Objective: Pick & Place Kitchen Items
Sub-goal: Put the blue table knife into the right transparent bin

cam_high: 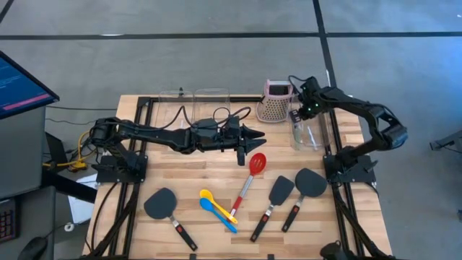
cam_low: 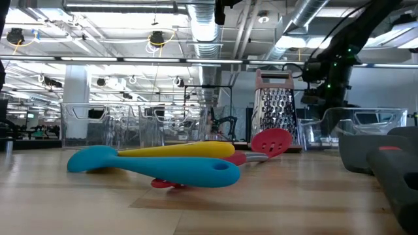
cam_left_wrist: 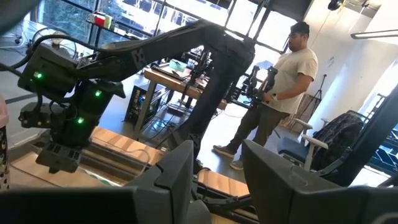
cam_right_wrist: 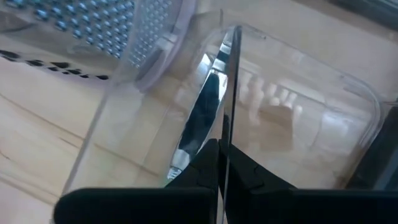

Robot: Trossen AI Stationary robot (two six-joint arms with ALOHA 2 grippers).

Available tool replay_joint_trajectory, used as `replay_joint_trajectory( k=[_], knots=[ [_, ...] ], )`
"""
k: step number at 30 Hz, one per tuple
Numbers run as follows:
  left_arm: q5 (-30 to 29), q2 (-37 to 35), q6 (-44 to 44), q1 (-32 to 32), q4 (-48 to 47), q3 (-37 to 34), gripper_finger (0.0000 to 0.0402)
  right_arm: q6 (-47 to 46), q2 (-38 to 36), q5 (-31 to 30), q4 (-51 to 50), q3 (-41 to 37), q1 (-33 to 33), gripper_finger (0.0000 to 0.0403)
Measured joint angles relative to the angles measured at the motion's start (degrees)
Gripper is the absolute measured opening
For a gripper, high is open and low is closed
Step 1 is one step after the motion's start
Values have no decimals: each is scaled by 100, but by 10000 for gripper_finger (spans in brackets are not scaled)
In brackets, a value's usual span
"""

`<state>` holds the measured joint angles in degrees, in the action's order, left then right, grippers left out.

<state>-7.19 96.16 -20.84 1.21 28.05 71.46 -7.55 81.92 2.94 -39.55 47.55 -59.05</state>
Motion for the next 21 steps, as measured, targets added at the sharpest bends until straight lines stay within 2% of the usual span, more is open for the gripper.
replay_joint_trajectory(
  k=[15, 21],
  knots=[
    [0, 0, -2, 0, -10, 0, 129, -46, 178, -107, 117, 2, 0, 1],
    [0, 0, -2, 0, -15, 0, 129, -49, 178, -142, 107, 2, 0, 20]
  ],
)
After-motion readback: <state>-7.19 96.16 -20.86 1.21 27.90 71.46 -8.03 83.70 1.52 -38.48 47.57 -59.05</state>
